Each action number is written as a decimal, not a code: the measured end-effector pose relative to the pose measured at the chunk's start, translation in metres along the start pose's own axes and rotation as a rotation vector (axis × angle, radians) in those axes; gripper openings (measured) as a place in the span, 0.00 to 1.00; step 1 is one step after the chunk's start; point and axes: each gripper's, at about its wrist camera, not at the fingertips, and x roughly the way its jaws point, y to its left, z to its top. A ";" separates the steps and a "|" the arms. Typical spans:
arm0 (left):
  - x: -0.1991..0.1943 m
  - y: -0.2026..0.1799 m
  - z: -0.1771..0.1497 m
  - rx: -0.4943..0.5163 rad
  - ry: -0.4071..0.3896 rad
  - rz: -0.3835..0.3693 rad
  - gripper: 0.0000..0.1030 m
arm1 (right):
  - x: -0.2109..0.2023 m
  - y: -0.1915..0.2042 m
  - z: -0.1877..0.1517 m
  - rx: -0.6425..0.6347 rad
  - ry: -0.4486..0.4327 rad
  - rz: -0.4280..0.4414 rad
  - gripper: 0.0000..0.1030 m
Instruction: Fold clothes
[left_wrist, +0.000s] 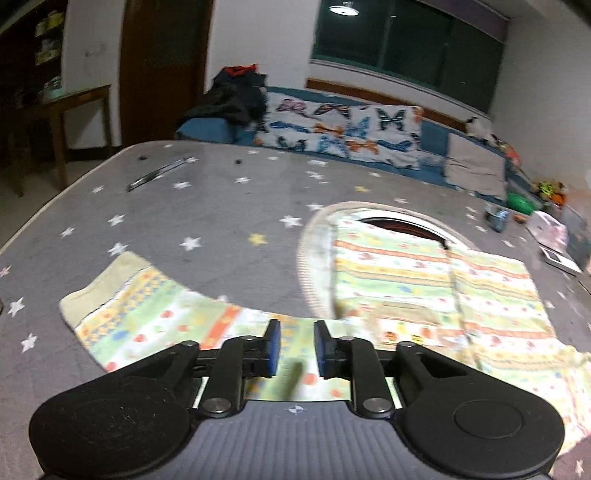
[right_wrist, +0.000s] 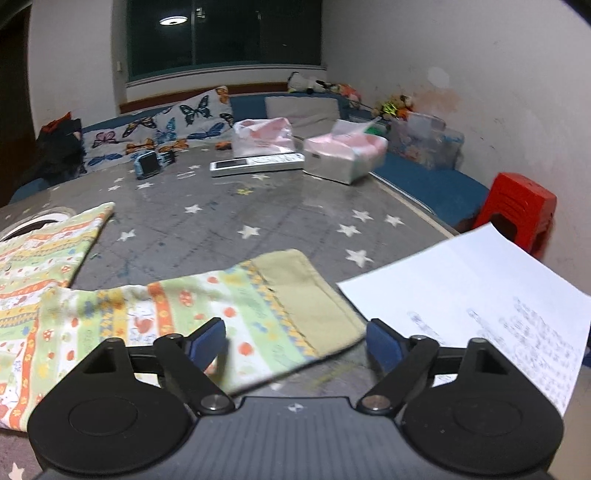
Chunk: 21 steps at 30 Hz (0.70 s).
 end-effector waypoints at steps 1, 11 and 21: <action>-0.001 -0.005 -0.001 0.010 -0.002 -0.009 0.25 | 0.000 -0.003 0.000 0.011 -0.001 0.000 0.80; -0.005 -0.043 -0.011 0.079 0.020 -0.090 0.28 | 0.002 -0.019 -0.002 0.059 -0.001 0.012 0.60; -0.005 -0.079 -0.019 0.137 0.041 -0.180 0.33 | 0.006 -0.008 0.001 0.043 -0.011 0.030 0.15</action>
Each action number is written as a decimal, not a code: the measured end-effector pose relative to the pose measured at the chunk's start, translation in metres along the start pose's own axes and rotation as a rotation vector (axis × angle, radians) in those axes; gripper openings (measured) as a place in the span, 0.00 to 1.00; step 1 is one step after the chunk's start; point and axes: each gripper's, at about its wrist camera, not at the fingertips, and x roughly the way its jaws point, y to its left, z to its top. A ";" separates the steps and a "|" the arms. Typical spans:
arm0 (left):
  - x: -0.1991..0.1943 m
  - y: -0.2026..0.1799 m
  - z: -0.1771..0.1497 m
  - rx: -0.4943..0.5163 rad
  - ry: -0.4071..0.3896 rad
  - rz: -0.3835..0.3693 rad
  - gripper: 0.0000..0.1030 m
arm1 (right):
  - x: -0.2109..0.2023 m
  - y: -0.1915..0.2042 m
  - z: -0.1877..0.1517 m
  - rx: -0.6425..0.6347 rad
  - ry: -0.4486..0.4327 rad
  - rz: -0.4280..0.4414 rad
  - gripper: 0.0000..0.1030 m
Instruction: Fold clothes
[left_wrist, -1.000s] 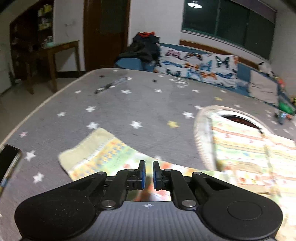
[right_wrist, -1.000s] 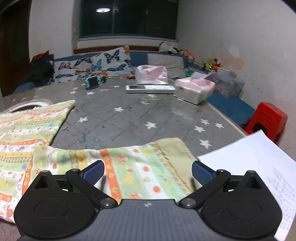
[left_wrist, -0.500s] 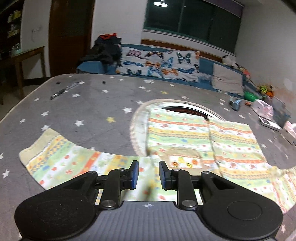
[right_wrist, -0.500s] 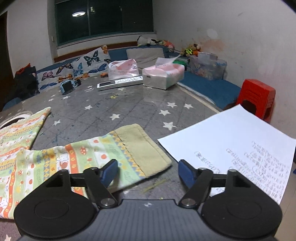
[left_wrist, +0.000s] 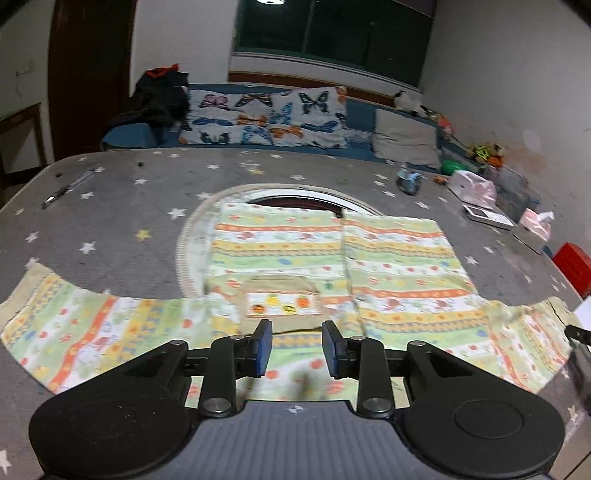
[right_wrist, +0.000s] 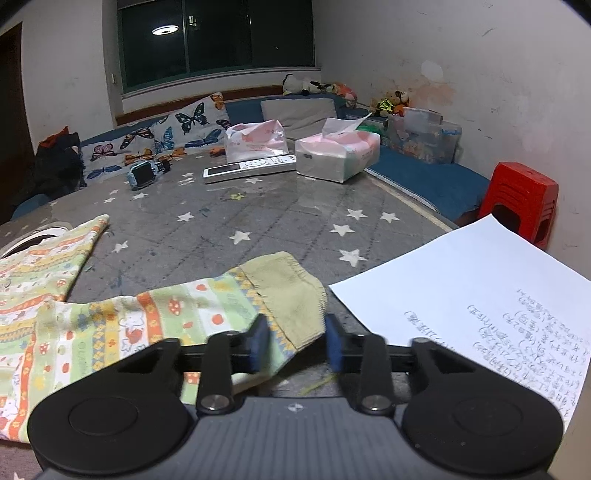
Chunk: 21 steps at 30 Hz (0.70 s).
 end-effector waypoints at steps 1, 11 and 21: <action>0.001 -0.004 -0.001 0.007 0.004 -0.008 0.35 | -0.001 0.000 0.000 0.012 -0.001 0.009 0.13; 0.013 -0.034 -0.015 0.086 0.050 -0.088 0.43 | -0.036 0.015 0.022 0.074 -0.083 0.160 0.08; 0.004 -0.013 -0.022 0.044 0.041 -0.073 0.43 | -0.077 0.113 0.061 -0.097 -0.145 0.484 0.08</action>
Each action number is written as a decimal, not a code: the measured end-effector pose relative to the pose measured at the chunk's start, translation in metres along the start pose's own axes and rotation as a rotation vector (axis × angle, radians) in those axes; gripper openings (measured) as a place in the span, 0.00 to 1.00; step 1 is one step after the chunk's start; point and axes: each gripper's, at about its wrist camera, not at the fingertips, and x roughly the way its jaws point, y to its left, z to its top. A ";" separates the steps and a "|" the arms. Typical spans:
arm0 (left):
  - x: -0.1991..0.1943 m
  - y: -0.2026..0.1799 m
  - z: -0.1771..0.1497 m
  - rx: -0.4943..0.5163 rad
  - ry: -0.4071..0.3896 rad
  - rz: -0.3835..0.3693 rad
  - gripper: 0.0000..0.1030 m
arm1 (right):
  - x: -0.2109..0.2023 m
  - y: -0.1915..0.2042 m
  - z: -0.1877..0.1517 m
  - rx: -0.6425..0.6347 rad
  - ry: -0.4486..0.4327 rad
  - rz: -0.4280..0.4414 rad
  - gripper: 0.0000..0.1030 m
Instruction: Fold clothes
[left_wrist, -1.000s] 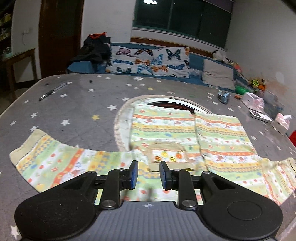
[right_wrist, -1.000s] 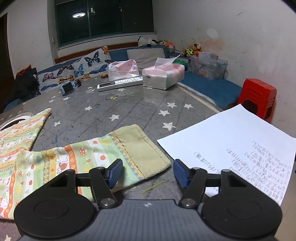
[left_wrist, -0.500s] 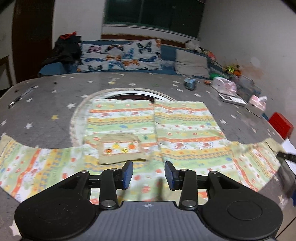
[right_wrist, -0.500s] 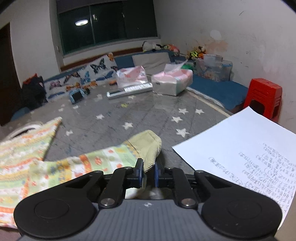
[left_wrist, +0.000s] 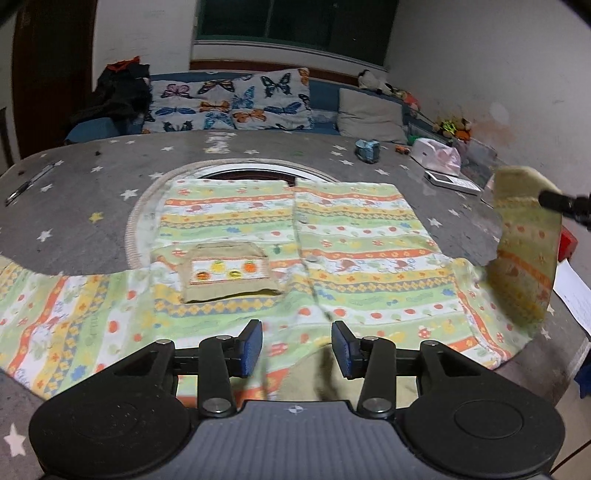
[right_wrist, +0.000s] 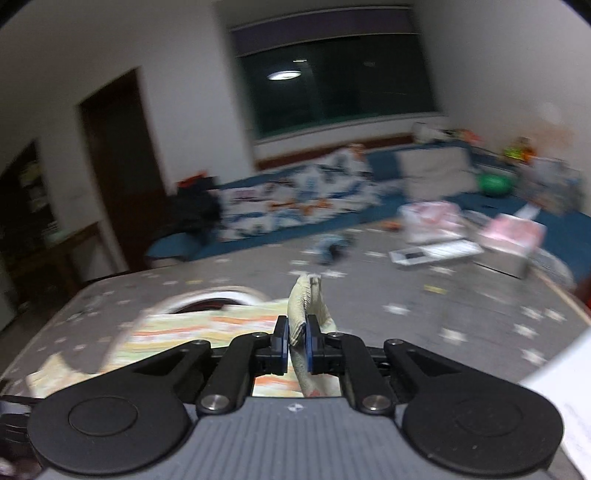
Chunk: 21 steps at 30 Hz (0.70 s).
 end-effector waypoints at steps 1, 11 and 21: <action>-0.002 0.004 -0.001 -0.009 -0.003 0.005 0.43 | 0.005 0.012 0.003 -0.017 0.003 0.034 0.08; -0.017 0.042 -0.006 -0.103 -0.027 0.056 0.43 | 0.061 0.123 0.007 -0.178 0.085 0.283 0.07; -0.020 0.056 -0.007 -0.140 -0.031 0.067 0.44 | 0.077 0.173 -0.022 -0.266 0.200 0.377 0.19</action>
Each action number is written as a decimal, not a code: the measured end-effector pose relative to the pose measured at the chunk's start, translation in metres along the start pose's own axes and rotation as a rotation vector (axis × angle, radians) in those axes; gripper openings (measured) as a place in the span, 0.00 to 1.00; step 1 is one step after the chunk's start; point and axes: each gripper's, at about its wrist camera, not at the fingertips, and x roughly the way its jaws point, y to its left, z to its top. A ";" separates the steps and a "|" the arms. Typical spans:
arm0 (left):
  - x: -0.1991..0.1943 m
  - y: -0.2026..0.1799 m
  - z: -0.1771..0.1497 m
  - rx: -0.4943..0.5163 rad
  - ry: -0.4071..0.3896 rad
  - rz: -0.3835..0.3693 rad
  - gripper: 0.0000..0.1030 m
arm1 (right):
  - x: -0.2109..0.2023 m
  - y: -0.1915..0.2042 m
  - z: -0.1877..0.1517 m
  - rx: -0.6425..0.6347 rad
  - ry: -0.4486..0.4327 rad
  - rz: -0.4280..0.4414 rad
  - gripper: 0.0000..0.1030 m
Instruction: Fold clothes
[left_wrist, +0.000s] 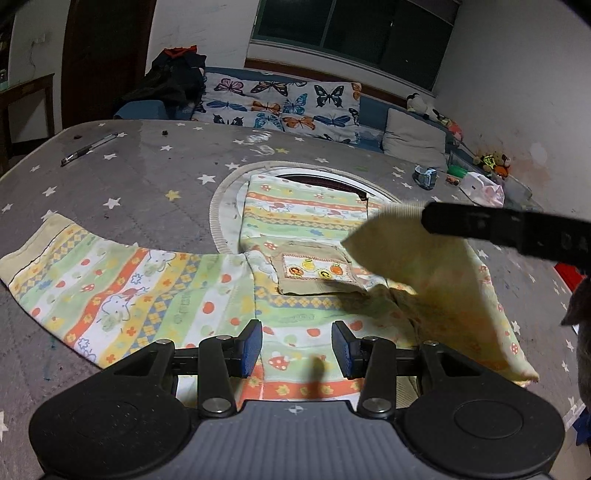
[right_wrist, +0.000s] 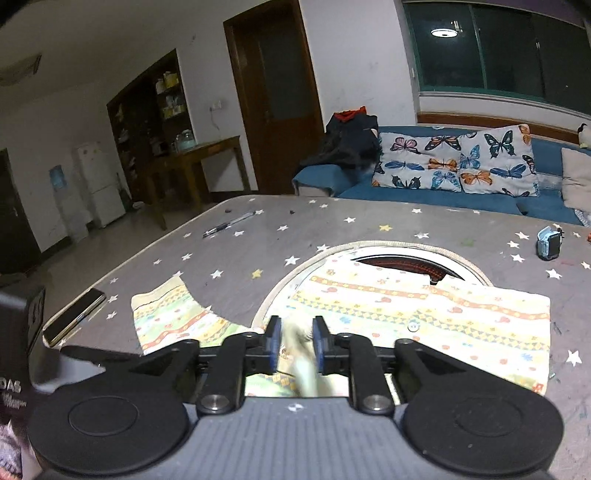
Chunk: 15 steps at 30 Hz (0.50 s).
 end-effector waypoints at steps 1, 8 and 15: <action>-0.001 0.001 0.001 -0.002 -0.002 0.000 0.44 | -0.003 0.000 -0.001 -0.001 -0.002 -0.004 0.19; -0.004 -0.004 0.008 0.000 -0.021 -0.026 0.43 | -0.035 -0.044 -0.021 0.028 0.044 -0.103 0.21; 0.014 -0.016 0.009 0.017 0.021 -0.057 0.41 | -0.059 -0.076 -0.074 0.085 0.159 -0.208 0.21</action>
